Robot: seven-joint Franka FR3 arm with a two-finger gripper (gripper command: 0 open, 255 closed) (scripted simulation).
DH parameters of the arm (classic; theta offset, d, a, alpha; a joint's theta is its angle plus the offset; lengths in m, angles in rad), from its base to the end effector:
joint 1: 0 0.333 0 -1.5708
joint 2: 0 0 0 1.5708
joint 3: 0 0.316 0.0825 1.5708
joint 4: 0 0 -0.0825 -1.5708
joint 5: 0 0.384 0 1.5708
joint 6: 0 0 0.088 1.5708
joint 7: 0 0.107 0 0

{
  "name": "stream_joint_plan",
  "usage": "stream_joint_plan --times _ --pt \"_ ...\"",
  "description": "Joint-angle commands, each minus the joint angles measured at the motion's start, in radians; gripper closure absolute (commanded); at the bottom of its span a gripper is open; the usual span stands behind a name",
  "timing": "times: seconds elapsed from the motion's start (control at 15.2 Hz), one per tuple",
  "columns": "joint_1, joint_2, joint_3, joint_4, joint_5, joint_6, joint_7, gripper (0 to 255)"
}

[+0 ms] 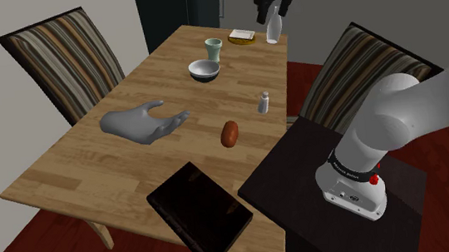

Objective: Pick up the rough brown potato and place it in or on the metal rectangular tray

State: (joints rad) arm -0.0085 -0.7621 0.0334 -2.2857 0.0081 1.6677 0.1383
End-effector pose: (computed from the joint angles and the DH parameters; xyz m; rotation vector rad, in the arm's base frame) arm 0.3236 0.0126 0.6256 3.1239 -0.1895 0.2266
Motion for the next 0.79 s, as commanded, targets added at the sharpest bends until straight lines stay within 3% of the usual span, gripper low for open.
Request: stream_joint_plan --times 0.0,0.73 --pt "0.000 0.000 0.000 0.000 0.000 0.000 0.000 0" --pt "-0.074 0.156 0.064 -0.235 0.081 0.330 0.281 0"
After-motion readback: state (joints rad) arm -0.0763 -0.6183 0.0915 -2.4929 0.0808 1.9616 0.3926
